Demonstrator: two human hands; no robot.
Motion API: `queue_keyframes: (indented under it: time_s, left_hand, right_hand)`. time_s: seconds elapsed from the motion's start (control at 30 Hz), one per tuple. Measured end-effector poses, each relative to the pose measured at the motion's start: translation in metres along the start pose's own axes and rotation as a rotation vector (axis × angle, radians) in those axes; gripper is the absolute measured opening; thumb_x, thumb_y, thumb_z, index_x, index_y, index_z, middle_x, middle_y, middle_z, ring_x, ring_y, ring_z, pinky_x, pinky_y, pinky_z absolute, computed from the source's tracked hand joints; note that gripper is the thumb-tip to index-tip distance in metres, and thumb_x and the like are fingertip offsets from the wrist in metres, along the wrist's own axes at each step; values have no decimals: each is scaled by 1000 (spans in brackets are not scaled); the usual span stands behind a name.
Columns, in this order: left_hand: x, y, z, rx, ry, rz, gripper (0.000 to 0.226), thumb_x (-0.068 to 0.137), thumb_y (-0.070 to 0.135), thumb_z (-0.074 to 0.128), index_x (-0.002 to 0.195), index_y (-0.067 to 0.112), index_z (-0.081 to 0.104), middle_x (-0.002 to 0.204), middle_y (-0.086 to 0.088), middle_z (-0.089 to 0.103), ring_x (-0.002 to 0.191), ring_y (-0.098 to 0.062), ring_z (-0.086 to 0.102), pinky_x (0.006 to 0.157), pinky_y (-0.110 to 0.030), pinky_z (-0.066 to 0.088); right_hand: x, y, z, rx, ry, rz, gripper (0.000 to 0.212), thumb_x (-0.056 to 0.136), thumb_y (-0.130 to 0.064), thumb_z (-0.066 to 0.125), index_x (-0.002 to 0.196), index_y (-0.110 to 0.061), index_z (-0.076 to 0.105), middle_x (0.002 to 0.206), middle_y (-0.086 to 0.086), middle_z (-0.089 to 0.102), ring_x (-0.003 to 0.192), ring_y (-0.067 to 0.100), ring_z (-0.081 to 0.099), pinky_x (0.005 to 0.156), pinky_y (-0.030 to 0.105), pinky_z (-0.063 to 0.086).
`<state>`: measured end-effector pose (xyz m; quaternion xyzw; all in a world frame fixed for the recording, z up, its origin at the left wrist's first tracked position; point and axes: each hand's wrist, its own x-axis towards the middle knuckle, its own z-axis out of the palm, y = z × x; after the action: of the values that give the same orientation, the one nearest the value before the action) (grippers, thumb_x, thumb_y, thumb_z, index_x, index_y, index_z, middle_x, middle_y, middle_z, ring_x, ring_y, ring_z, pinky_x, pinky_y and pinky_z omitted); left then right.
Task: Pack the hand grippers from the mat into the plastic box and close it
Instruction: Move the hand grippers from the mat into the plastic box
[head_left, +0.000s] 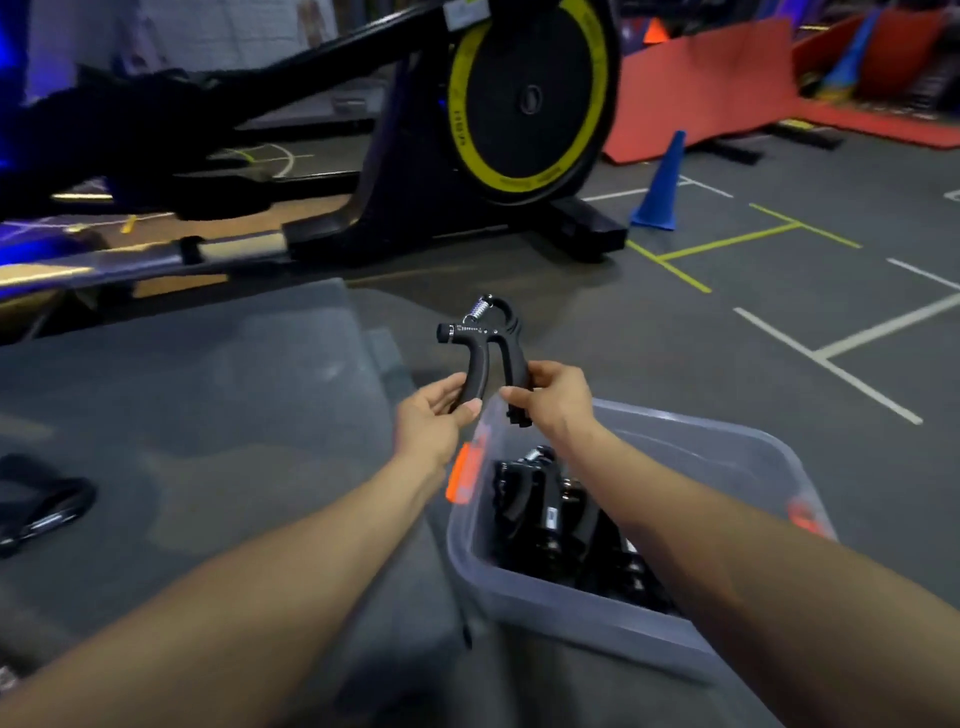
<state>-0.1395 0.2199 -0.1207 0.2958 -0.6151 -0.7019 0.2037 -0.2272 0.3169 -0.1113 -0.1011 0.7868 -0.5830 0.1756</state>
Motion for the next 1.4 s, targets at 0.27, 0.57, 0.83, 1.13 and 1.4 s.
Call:
queue_keyframes:
  time_s: [0.27, 0.57, 0.83, 1.13, 1.4]
  left_hand:
    - [-28, -47, 87, 13, -245, -93, 48, 81, -13, 60, 127, -4, 52, 127, -13, 59, 115, -20, 57, 102, -27, 45]
    - [-25, -98, 132, 514, -396, -120, 67, 77, 3, 73, 137, 12, 44, 140, -7, 51, 130, -18, 46, 111, -31, 35]
    - [-22, -133, 144, 1063, -571, 69, 85, 72, 27, 79, 144, 16, 35, 151, -3, 33, 140, -21, 31, 117, -32, 24]
    - [-12, -150, 144, 1205, -664, 89, 86, 77, 36, 73, 147, 14, 28, 156, -3, 23, 144, -21, 22, 120, -34, 20]
    - [-9, -149, 144, 1215, -682, 83, 85, 78, 35, 73, 147, 14, 28, 156, -3, 22, 144, -21, 22, 120, -33, 19]
  right_hand:
    - [-7, 72, -83, -26, 235, 177, 26, 76, -2, 72, 100, -10, 70, 82, 1, 68, 74, 19, 66, 83, 37, 56]
    - [-22, 146, -141, -109, 346, 450, 36, 68, -11, 80, 102, -15, 72, 94, 6, 74, 87, 22, 68, 90, 36, 55]
    - [-29, 182, -159, -215, 341, 600, 45, 66, -13, 81, 109, -17, 68, 106, 9, 71, 99, 27, 68, 89, 34, 54]
    - [-25, 200, -175, -324, 348, 664, 15, 70, -3, 72, 77, -14, 64, 92, 13, 71, 90, 29, 69, 83, 38, 57]
    - [-23, 201, -171, -385, 302, 646, 22, 74, -4, 68, 95, -10, 71, 95, 12, 71, 92, 27, 69, 83, 32, 56]
